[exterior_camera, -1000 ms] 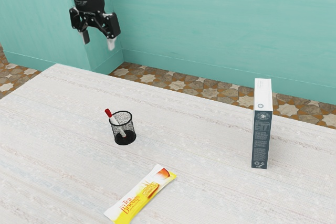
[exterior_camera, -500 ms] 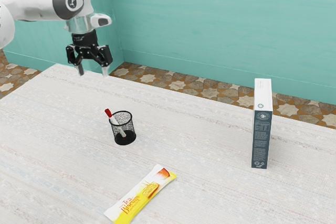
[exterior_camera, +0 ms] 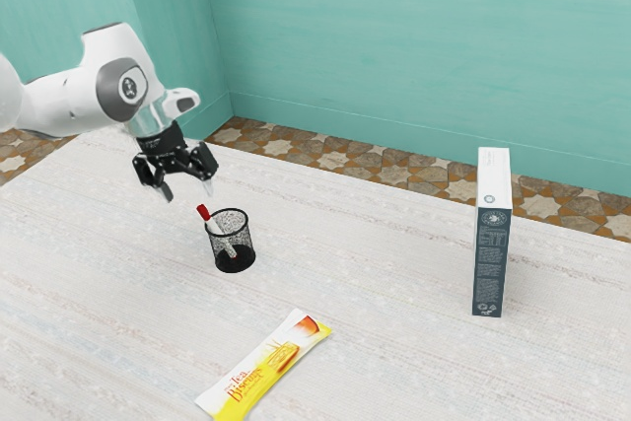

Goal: Take the marker out of the pen holder and place it to the left of the pen holder.

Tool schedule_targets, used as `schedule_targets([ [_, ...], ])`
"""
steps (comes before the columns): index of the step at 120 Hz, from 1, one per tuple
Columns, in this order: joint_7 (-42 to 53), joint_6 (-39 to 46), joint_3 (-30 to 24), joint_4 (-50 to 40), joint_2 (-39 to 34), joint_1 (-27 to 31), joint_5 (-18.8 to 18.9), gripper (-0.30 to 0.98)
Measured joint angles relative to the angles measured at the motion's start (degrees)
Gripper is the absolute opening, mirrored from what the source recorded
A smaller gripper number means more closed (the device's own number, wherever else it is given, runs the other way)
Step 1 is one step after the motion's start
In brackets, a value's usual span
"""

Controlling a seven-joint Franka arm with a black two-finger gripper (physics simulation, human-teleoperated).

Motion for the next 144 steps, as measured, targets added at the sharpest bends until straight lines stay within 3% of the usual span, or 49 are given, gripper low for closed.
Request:
schedule_targets([
  [30, 4.9, 5.2, -0.3, 0.9, 4.0, -0.3, -4.0, 0.69],
  [84, 10.2, 6.2, 0.1, -0.5, 5.6, -0.1, -4.8, 0.67],
  [91, 10.7, 6.0, 0.1, -0.3, 5.6, -0.1, -4.8, 0.60],
  [117, 12.0, 5.6, 0.1, -0.2, 5.6, -0.1, -4.8, 0.14],
  [144, 12.7, 5.3, 0.0, 0.4, 5.3, -0.1, -4.4, -0.03],
])
